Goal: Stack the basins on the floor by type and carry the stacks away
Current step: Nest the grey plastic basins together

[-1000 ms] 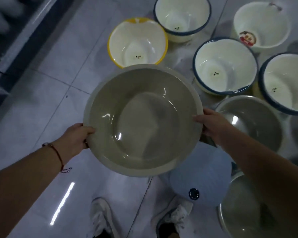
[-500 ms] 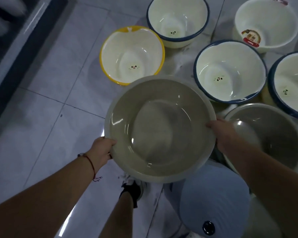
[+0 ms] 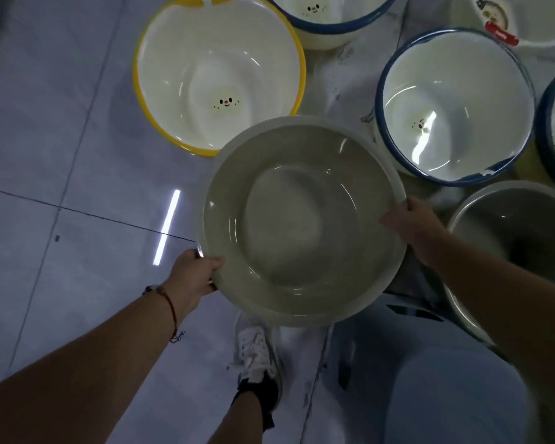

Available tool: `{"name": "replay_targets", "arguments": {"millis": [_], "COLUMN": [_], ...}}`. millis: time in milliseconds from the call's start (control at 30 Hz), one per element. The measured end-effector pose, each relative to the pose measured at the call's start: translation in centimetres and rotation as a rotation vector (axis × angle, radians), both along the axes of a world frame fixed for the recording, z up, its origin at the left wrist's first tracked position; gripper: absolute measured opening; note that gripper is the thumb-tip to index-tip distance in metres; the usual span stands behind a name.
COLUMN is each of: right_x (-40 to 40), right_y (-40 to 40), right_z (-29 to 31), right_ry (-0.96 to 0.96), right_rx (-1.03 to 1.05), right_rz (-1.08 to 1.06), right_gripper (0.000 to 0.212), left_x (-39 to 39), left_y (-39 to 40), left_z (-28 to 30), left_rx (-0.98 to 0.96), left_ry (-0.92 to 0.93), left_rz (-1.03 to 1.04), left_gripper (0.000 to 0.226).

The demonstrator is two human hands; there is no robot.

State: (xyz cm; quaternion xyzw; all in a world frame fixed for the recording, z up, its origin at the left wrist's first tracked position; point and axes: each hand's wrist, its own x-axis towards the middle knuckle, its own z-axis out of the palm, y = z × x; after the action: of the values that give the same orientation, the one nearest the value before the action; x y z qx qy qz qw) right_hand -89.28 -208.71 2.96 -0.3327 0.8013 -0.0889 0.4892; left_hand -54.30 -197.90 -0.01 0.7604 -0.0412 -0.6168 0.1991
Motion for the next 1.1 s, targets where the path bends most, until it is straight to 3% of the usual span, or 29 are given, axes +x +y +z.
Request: {"name": "replay_targets", "arguments": {"millis": [333,567,700,867,1000,1100], "right_x": [-2.6,-5.0,-8.7,-11.8,-11.1,-9.7], "right_y": [3.2,5.1,9.1,15.4,18.3,22.2], "right_z": [-6.1,-8.2,-7.9,-9.3,-10.2,-10.1], "right_ry": [-0.067,-0.108,0.086,0.153,0.223,0.294], "right_rx": [0.103,0.015,0.076,0.183,0.113,0.100], "right_rz": [0.007,0.159,0.388,0.454,0.423,0.409], "right_gripper": [0.056,0.049,0.059,0.067,0.074,0.080], "left_x": [-0.8,-0.4,-2.1,-3.7,-8.0,-11.5], "left_y": [1.5,2.3,1.9,2.6,4.4,5.8], "left_z": [-5.5,-9.6,-8.9,-9.0,-6.8,-5.1], "left_rx": [-0.061,-0.028,-0.045,-0.022,0.090,0.162], "left_ry": [-0.381,-0.455,-0.484,-0.487,-0.531,-0.730], "left_rz": [-0.537,-0.555,-0.541,-0.665,-1.099,-1.529], "left_gripper": [0.035,0.052,0.034,0.051,0.059,0.062]}}
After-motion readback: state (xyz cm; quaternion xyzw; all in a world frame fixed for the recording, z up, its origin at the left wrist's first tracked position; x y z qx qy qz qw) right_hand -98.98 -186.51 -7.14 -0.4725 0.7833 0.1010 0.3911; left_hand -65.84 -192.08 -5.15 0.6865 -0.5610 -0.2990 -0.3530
